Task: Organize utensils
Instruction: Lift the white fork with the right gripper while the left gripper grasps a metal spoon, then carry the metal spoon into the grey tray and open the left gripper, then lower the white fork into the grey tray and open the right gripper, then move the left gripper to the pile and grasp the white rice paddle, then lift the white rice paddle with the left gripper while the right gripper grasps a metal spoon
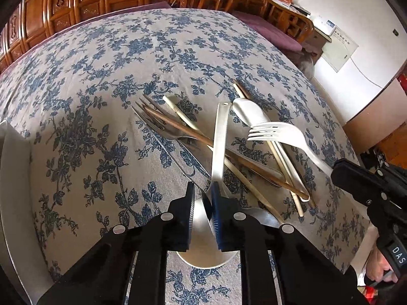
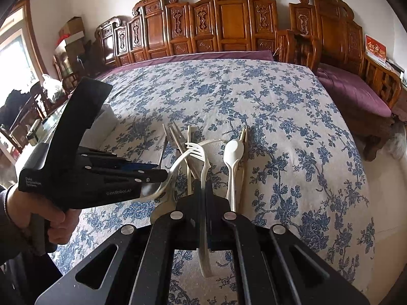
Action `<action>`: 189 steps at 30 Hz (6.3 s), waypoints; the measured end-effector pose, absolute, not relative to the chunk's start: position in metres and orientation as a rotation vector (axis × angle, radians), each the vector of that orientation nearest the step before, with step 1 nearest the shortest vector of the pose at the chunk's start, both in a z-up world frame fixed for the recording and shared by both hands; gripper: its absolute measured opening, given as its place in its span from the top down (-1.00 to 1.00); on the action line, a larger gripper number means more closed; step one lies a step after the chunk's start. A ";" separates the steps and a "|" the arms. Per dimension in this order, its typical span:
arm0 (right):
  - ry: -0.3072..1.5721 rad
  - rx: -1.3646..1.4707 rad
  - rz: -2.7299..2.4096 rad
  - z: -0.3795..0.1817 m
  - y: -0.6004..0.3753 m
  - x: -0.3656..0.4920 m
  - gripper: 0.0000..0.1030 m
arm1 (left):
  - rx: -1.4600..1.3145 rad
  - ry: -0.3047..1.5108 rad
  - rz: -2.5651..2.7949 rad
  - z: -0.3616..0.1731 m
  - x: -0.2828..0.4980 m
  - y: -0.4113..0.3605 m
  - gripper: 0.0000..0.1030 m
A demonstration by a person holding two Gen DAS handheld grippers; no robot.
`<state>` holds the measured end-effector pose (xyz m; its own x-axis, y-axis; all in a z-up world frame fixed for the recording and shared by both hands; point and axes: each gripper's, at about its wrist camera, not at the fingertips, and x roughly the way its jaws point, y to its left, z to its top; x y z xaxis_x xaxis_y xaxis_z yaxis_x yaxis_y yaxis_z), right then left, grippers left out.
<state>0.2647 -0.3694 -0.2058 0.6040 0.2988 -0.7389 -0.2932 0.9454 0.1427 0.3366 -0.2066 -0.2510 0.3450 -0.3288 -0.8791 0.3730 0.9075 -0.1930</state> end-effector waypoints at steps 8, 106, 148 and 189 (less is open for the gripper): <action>0.865 -0.005 0.343 -0.209 -0.366 0.264 0.92 | 0.039 1.096 -0.453 -0.237 0.337 -0.203 0.90; 1.023 -0.020 0.589 -0.220 -0.031 0.337 0.66 | -0.019 0.981 -0.124 -0.156 0.275 0.128 0.75; 0.902 0.018 0.220 -0.238 -0.338 0.290 0.35 | 0.069 1.120 -0.392 -0.233 0.304 -0.142 0.40; 0.894 0.001 0.233 -0.237 -0.332 0.263 0.35 | -0.048 1.015 -0.344 -0.201 0.274 -0.118 0.96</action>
<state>0.2630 -0.3317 -0.2370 0.6029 0.2017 -0.7719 -0.2010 0.9747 0.0977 0.2740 -0.1179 -0.2008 0.4790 -0.3037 -0.8236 0.2598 0.9453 -0.1975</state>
